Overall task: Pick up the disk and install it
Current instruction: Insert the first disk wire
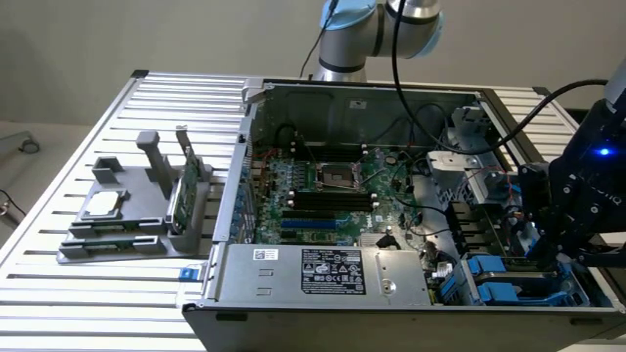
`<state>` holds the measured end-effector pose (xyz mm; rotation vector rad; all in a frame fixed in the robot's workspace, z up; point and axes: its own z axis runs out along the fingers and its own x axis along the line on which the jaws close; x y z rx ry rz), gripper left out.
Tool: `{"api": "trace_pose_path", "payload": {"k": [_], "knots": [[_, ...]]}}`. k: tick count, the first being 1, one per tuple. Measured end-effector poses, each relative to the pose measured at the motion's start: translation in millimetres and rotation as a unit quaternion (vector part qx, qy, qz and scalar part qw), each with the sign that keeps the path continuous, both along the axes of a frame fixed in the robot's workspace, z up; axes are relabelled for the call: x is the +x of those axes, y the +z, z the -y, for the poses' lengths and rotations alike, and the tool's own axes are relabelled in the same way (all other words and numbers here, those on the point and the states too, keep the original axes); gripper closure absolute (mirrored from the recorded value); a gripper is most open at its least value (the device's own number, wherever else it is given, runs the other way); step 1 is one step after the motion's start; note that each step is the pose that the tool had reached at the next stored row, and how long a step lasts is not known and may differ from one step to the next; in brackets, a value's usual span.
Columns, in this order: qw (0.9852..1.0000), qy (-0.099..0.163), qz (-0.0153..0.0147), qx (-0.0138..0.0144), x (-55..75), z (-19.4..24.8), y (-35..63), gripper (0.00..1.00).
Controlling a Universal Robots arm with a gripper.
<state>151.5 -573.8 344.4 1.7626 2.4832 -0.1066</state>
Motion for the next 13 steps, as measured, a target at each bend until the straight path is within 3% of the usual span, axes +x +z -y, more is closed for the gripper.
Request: {"api": "trace_pose_path", "payload": {"k": [10,13], "knots": [[0.9988,-0.047,-0.0106,0.0,-0.5,-0.6,-3.4,0.84],[0.9986,-0.051,-0.0114,0.0,-2.0,-3.5,-3.9,0.84]]}}
